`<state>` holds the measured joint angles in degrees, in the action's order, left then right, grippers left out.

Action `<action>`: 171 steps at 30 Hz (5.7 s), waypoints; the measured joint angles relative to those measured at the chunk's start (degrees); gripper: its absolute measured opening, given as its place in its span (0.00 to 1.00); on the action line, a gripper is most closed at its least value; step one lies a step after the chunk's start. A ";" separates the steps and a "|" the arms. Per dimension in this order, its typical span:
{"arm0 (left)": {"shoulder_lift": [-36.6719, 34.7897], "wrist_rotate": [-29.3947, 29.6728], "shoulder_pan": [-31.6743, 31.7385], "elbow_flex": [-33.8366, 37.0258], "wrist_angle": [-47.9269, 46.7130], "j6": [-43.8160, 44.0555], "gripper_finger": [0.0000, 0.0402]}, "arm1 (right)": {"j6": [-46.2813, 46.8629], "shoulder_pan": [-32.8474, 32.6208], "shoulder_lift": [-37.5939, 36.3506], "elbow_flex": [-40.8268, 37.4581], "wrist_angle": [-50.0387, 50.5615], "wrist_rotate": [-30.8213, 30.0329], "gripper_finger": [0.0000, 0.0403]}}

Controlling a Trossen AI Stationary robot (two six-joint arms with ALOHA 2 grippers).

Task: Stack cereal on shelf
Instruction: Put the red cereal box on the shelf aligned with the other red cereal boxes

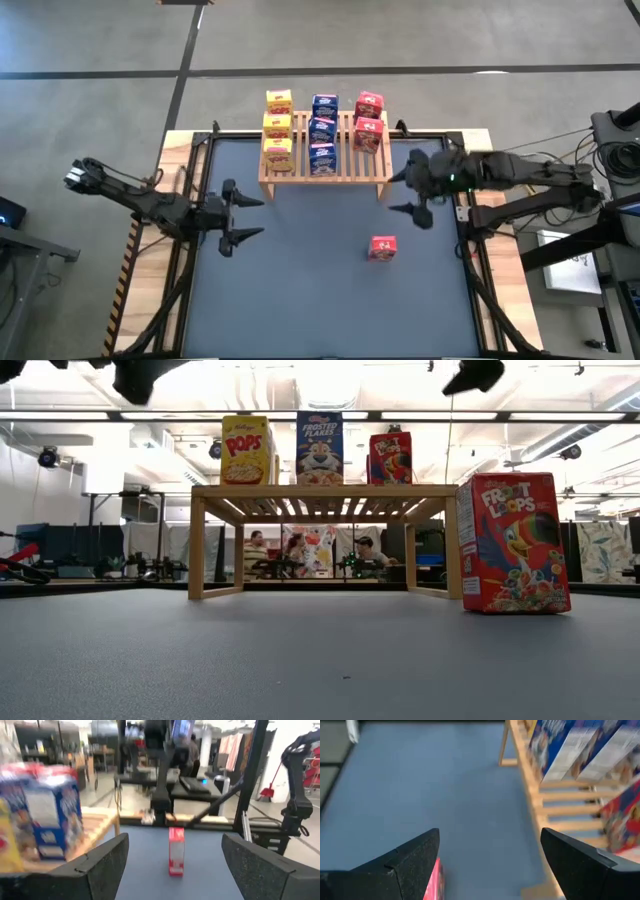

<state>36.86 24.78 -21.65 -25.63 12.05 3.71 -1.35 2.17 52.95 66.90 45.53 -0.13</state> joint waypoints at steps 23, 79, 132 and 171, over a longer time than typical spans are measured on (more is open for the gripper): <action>-25.50 3.18 0.02 11.31 -0.79 1.45 0.76 | 17.27 -31.81 -0.38 -25.90 -23.16 -25.61 0.83; -23.59 3.64 0.00 11.54 -3.94 2.99 0.76 | 28.77 -37.14 -0.29 -62.15 -67.57 -36.97 0.81; -23.05 3.75 0.00 11.54 -4.75 3.01 0.76 | -9.27 -28.42 -6.52 -51.28 -82.59 -38.23 0.44; -23.08 3.08 0.01 11.54 -5.44 1.91 0.76 | -6.16 30.92 -1.56 -34.28 -62.96 22.88 0.44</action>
<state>13.78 27.87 -21.64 -14.09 6.61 5.63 -7.51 33.09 51.39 32.62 -17.42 22.74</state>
